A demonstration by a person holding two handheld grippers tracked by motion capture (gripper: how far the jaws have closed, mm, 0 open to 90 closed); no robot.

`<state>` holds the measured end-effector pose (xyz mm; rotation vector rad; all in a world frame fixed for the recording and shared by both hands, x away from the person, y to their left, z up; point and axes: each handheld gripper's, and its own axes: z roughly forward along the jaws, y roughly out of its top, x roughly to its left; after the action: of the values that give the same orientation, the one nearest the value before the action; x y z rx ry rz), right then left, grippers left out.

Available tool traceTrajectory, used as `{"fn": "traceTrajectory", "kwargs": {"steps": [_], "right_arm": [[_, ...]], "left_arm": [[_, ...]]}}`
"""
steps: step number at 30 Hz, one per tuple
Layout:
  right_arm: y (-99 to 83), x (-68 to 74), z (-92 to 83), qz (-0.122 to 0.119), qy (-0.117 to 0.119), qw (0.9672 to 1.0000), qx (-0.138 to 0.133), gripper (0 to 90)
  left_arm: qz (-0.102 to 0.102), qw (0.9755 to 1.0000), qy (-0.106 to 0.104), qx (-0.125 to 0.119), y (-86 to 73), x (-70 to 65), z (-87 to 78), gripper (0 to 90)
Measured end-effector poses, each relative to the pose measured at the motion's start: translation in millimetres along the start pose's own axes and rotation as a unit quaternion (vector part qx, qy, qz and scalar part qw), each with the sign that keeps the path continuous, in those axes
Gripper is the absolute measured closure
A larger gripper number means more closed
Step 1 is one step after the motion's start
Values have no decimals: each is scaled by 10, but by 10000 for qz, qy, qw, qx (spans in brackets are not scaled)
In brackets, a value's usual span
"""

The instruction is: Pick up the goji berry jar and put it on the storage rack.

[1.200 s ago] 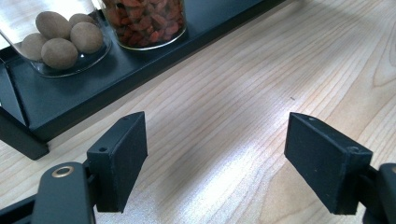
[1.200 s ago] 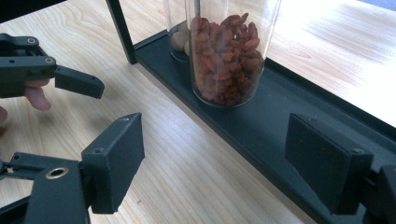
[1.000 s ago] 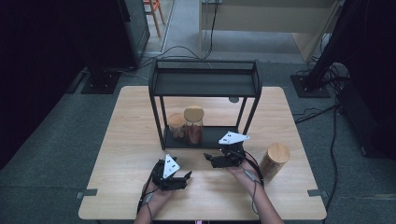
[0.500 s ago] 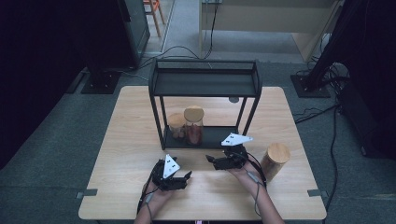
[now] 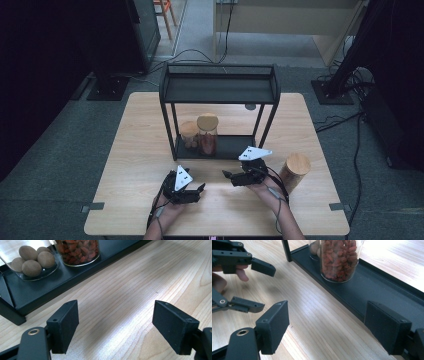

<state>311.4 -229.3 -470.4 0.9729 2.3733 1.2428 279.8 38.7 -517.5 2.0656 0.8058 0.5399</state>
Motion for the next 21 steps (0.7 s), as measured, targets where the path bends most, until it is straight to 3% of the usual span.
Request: {"fn": "traceTrajectory", "kwargs": {"steps": [4,13,21], "right_arm": [[-38,-20,-9,110,80,9999,-35,201],[-87,-38,-48,-15,126,9999,45,200],[-132,-39,-124,64,163,9998,-13,200]], "left_arm": [[14,10000,11,47,2,0,4,216],[31,10000,6,56,3,-1,6,216],[3,10000,-10,44,1,6,1,215]]}}
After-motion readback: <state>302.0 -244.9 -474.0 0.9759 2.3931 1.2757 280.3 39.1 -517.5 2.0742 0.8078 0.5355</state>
